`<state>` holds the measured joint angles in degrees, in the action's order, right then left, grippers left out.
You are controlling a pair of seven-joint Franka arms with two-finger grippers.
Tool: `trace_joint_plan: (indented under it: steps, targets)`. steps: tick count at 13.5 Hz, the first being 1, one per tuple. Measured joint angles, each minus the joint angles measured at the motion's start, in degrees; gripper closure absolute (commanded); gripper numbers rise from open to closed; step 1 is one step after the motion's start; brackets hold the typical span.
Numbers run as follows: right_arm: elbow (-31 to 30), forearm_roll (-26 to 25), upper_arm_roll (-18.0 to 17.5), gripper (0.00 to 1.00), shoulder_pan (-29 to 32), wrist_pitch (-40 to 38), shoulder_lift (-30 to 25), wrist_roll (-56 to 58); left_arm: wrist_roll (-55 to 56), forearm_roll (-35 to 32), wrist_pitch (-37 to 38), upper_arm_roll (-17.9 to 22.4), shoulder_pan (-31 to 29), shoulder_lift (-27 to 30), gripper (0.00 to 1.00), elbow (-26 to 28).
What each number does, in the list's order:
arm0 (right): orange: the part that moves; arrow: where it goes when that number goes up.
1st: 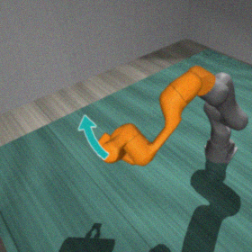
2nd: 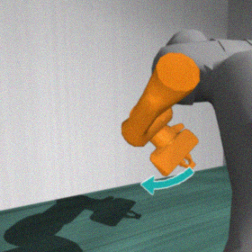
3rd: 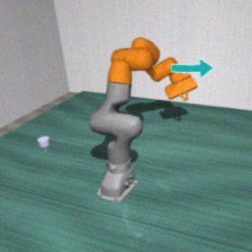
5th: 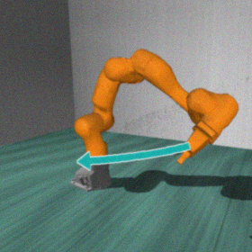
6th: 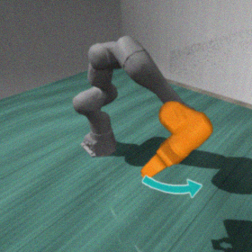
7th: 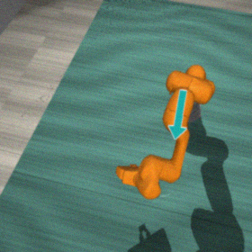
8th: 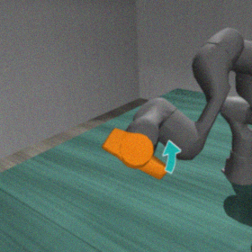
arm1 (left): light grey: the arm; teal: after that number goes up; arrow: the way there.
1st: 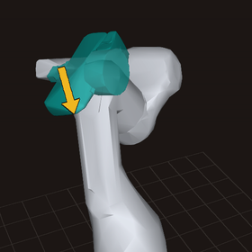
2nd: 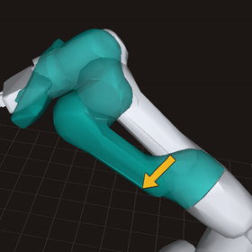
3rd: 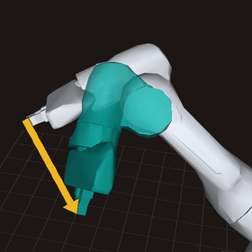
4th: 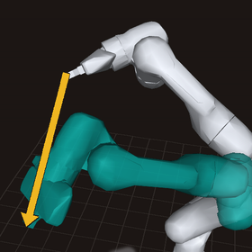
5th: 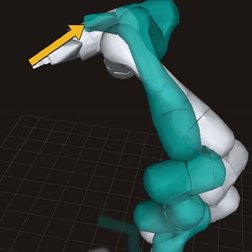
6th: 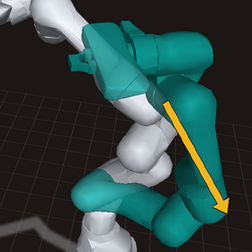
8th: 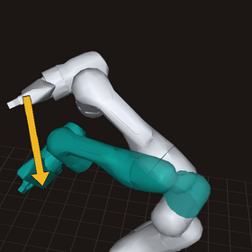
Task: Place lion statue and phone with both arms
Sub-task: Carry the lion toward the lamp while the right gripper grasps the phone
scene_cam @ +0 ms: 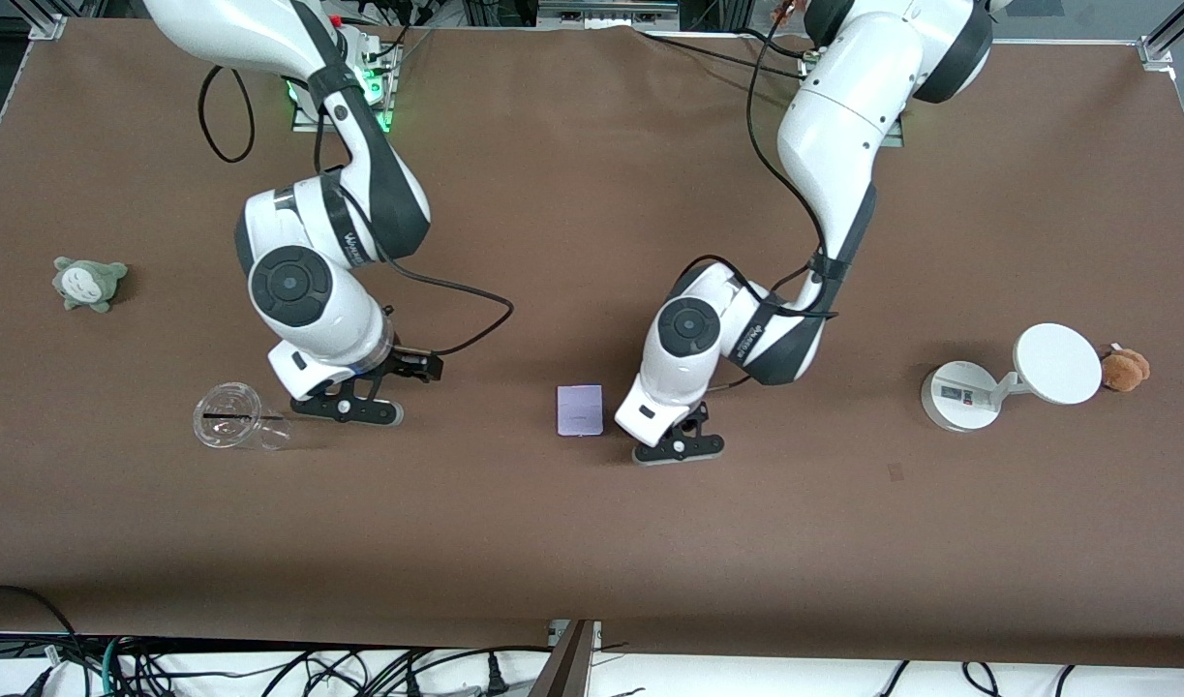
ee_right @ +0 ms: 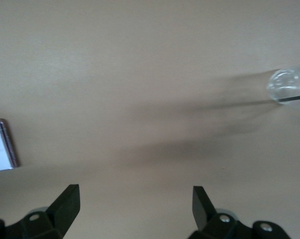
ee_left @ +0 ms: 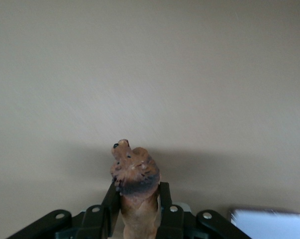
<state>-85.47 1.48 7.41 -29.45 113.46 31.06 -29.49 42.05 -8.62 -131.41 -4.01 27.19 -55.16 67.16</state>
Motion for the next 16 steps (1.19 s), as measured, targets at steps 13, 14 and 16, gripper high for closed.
trace_joint_plan:
  steps: [13, 14, 16]
  targets:
    - [2.7, 0.0, -0.1, 0.00, -14.4, 23.8, 13.1, -13.3, -22.2, -0.1, -10.7, -0.4, -18.8, 25.9, 1.00, 38.5]
    - [4.5, -0.1, -0.1, 0.00, -15.0, 24.2, 14.9, -13.4, -24.6, -0.1, -12.3, -0.4, -20.7, 27.6, 1.00, 41.9]
    - [7.8, -0.4, 0.0, 0.00, -15.4, 26.1, 18.3, -13.4, -29.1, -0.1, -13.7, -0.4, -24.3, 29.9, 1.00, 46.2]
